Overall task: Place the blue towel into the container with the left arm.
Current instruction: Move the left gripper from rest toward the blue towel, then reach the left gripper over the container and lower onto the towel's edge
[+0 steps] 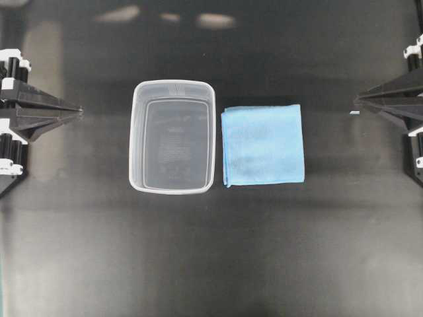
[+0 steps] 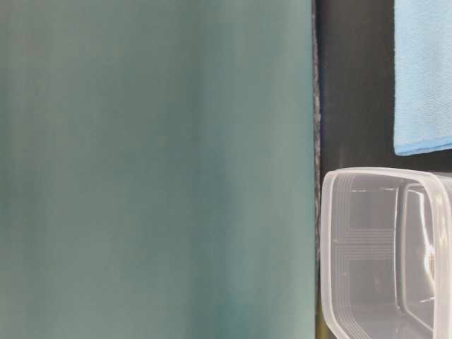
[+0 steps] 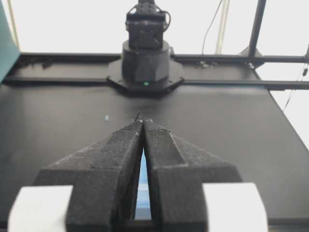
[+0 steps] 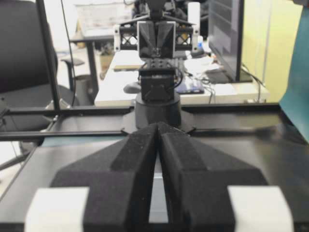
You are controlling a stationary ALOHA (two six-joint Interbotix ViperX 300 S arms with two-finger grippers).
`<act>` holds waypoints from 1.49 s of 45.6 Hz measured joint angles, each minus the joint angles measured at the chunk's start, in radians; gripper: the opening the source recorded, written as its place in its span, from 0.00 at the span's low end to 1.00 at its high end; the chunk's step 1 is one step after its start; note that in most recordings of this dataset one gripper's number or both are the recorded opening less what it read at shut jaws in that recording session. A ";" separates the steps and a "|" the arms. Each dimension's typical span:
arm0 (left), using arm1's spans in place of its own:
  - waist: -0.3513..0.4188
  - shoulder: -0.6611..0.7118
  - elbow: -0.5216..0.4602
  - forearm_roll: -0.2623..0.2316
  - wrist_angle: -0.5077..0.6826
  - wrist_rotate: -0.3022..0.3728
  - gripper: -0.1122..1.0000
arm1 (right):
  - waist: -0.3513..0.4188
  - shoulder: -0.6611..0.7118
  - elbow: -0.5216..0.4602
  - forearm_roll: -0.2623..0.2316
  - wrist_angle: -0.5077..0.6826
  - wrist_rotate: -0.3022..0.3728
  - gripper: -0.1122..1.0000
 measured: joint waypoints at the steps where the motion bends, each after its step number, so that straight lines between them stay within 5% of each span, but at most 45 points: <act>1: 0.000 0.000 0.000 0.000 0.000 0.000 0.15 | 0.002 0.000 0.000 0.000 0.000 0.000 0.11; 24: -0.003 0.202 -0.321 0.037 0.518 -0.037 0.10 | -0.038 -0.074 0.006 0.006 0.206 0.101 0.14; 30: -0.002 0.333 -0.442 0.037 0.621 -0.034 0.10 | -0.041 -0.098 0.006 0.006 0.285 0.124 0.32; 39: -0.002 0.517 -0.606 0.038 0.758 -0.032 0.14 | -0.041 -0.141 0.006 0.008 0.413 0.132 0.77; 44: 0.000 0.614 -0.692 0.038 0.833 -0.026 0.29 | -0.041 -0.152 0.006 0.008 0.442 0.132 0.79; 55: 0.003 0.842 -0.911 0.038 0.976 0.018 0.87 | -0.055 -0.173 0.009 0.006 0.446 0.132 0.78; 68: 0.008 1.135 -1.124 0.038 1.015 0.034 0.91 | -0.058 -0.187 0.009 0.008 0.387 0.133 0.78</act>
